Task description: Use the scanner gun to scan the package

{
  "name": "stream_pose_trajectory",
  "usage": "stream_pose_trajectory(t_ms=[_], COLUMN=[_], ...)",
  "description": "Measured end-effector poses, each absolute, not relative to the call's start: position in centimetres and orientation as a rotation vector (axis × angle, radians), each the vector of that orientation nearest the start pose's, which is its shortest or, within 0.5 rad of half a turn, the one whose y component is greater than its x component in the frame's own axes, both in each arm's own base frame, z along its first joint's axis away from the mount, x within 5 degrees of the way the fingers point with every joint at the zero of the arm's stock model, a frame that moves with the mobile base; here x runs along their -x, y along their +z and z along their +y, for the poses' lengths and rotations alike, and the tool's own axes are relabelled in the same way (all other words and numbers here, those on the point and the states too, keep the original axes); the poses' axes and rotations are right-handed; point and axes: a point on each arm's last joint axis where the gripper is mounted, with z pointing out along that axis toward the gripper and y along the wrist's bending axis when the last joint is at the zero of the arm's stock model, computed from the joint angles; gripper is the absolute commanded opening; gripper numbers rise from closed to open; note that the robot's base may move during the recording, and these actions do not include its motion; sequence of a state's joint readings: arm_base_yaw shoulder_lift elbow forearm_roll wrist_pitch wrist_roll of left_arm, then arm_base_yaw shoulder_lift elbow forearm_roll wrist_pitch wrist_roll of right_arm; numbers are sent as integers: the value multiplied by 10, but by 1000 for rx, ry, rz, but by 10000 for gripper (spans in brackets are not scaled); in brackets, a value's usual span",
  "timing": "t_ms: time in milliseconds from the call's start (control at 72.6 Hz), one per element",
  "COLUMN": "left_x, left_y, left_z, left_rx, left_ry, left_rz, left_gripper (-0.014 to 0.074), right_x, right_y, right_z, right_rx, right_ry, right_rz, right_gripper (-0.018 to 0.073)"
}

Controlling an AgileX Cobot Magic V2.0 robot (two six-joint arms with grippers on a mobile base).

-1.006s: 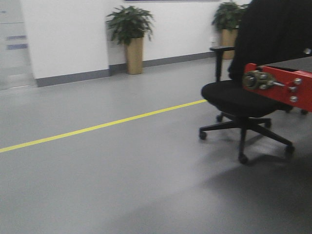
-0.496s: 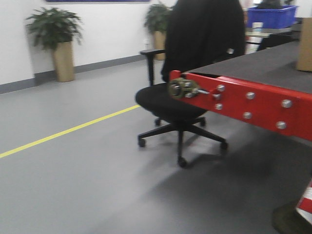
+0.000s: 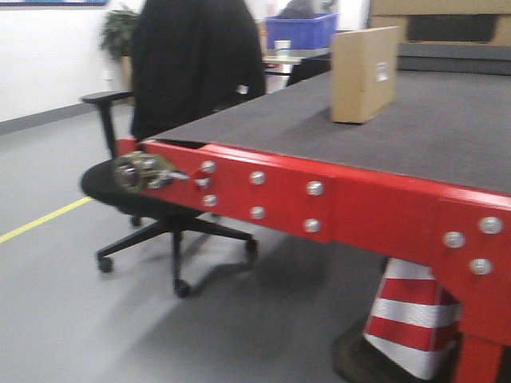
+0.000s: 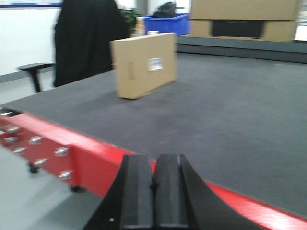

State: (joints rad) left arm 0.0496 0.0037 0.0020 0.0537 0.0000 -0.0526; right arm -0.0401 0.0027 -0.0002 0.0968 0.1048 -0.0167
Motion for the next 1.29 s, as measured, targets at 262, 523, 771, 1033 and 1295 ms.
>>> stream_pose_trajectory(t_ms=[262, 523, 771, 1033, 1295], left_x=[-57, -57, -57, -57, -57], left_y=[212, 212, 212, 212, 212], left_z=[3, 3, 3, 3, 3], left_rx=[36, 36, 36, 36, 36], left_ry=[41, 41, 41, 41, 41], left_rz=[1489, 1489, 1489, 1489, 1489], left_gripper=[-111, -111, -111, -111, -111], right_x=[-57, -57, -57, -57, -57], right_y=[204, 204, 204, 204, 204], right_z=[-1, -1, -1, -1, -1], right_rx=[-87, -87, -87, -87, -87], right_ry=[39, 39, 39, 39, 39], right_rz=[1588, 1588, 1588, 1588, 1588], right_gripper=[-168, -168, -168, -168, -168])
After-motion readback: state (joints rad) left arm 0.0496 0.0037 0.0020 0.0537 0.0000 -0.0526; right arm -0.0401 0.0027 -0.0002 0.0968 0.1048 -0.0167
